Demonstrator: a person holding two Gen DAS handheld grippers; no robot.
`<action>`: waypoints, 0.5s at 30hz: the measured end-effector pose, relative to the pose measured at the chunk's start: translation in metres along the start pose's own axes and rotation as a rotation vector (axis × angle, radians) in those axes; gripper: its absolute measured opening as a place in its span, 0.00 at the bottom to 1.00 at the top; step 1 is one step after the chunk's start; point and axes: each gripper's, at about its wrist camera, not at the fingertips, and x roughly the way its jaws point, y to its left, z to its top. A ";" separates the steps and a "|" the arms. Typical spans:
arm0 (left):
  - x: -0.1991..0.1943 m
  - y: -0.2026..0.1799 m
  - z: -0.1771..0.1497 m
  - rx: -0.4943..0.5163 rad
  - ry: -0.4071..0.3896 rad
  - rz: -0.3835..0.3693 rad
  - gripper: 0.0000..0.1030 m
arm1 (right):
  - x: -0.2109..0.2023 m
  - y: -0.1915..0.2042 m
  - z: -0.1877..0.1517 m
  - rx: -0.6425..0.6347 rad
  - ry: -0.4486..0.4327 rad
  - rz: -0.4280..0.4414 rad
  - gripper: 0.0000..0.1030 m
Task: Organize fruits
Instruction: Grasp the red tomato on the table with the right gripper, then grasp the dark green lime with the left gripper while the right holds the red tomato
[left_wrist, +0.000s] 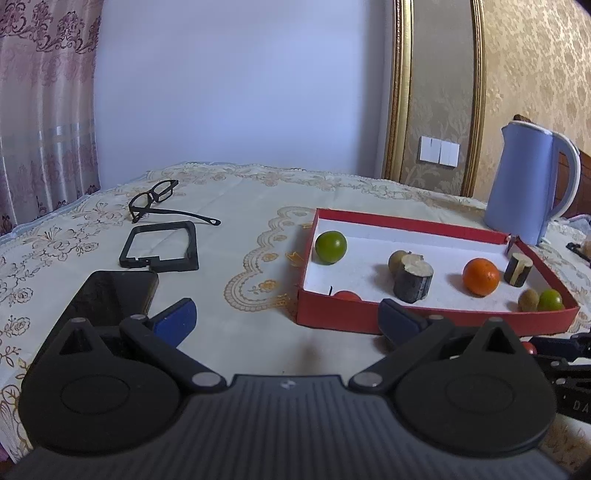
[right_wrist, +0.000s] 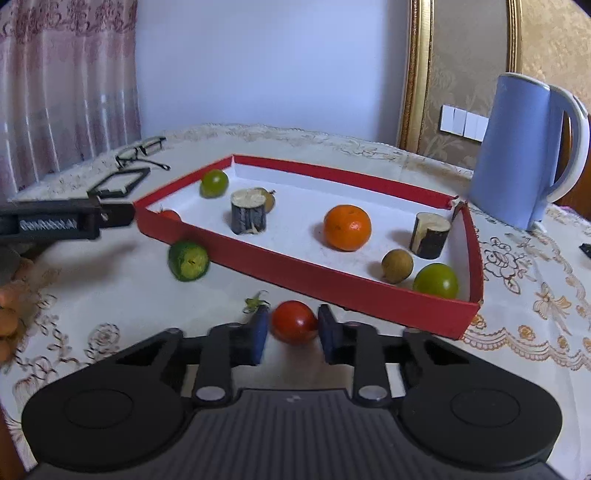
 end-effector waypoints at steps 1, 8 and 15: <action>0.000 0.000 0.000 -0.003 0.004 -0.007 1.00 | -0.001 0.000 0.000 0.003 0.000 0.000 0.24; -0.007 -0.010 -0.002 0.064 0.001 -0.028 1.00 | -0.026 -0.002 -0.010 0.028 -0.055 -0.005 0.24; -0.015 -0.042 -0.006 0.168 0.027 -0.123 1.00 | -0.053 -0.017 -0.021 0.090 -0.110 -0.025 0.24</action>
